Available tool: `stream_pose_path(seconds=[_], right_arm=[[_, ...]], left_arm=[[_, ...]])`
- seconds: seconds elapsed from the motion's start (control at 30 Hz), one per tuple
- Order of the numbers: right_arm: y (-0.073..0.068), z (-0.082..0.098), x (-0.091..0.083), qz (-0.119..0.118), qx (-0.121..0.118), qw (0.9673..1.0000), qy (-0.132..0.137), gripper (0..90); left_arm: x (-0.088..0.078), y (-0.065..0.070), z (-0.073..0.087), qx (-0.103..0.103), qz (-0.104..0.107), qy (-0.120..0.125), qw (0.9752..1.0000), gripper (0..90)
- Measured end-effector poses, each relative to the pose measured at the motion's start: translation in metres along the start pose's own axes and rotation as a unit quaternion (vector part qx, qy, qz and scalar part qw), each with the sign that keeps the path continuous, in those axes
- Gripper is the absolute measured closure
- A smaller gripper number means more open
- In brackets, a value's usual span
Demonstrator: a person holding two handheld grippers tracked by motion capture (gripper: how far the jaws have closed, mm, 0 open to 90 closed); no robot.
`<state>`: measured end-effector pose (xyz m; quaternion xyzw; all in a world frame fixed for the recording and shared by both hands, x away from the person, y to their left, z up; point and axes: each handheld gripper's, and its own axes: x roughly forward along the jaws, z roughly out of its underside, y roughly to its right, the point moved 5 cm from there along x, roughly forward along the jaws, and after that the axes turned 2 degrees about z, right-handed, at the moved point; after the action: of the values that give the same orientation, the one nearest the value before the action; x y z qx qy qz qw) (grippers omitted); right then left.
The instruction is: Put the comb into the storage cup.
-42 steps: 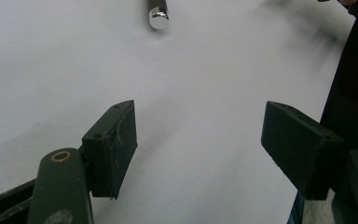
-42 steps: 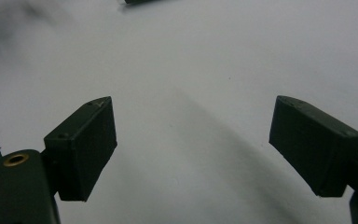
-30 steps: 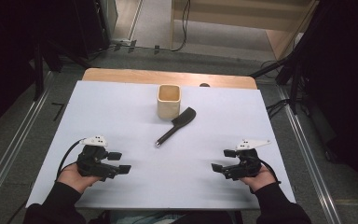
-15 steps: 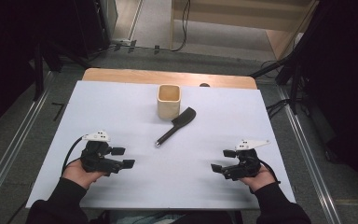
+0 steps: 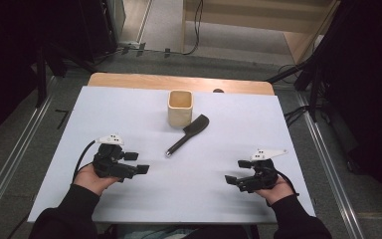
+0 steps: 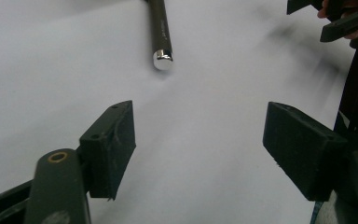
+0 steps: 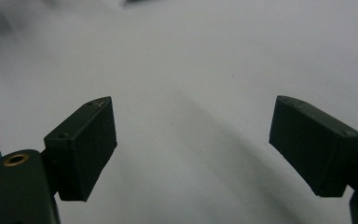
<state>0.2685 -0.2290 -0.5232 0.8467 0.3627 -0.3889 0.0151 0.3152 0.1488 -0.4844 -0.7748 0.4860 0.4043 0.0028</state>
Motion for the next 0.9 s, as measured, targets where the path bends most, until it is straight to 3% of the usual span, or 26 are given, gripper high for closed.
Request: stream_pose_path(seconds=[0.07, 0.7, 0.9], right_arm=[[0.000, 0.000, 0.000, 0.000, 0.000, 1.0000, 0.000, 13.2], [0.001, 0.000, -0.001, 0.001, 0.000, 1.0000, 0.001, 13.2], [0.001, 0.000, 0.000, 0.001, 0.000, 1.0000, 0.001, 13.2]], left_arm=[[0.000, 0.000, -0.003, -0.007, 0.004, 0.006, 0.9999, 23.9], [0.011, -0.001, -0.031, -0.001, -0.009, 0.006, 0.9999, 24.7], [0.016, -0.003, -0.038, -0.008, -0.003, 0.008, 0.9999, 24.6]])
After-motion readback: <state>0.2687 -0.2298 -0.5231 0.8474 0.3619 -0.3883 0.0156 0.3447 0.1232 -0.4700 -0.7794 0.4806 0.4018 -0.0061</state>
